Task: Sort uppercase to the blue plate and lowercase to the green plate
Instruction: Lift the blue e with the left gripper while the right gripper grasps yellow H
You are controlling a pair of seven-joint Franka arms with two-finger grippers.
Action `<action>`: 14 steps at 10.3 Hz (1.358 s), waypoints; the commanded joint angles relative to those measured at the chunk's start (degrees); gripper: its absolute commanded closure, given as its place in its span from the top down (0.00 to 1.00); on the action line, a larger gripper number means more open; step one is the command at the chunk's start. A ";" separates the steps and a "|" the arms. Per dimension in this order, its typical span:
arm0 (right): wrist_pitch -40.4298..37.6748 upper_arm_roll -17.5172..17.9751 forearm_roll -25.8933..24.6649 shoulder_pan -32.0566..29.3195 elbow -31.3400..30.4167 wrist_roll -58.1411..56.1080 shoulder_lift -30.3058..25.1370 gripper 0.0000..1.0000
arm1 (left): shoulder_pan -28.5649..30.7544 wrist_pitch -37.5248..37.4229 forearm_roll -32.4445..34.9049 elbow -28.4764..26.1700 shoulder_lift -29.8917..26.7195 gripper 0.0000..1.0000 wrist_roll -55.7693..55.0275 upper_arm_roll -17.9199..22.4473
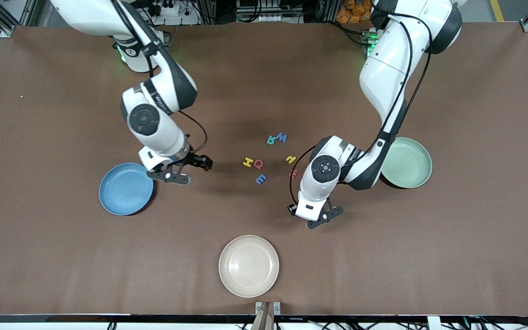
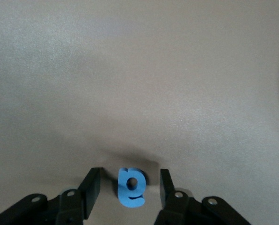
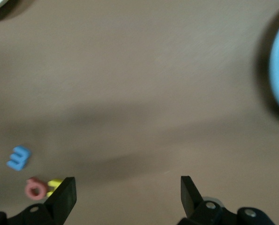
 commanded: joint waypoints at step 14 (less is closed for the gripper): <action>10.20 4.55 -16.09 9.08 5.80 -52.48 14.00 0.85 | -1.27 0.52 1.85 1.13 1.42 0.15 -2.06 0.66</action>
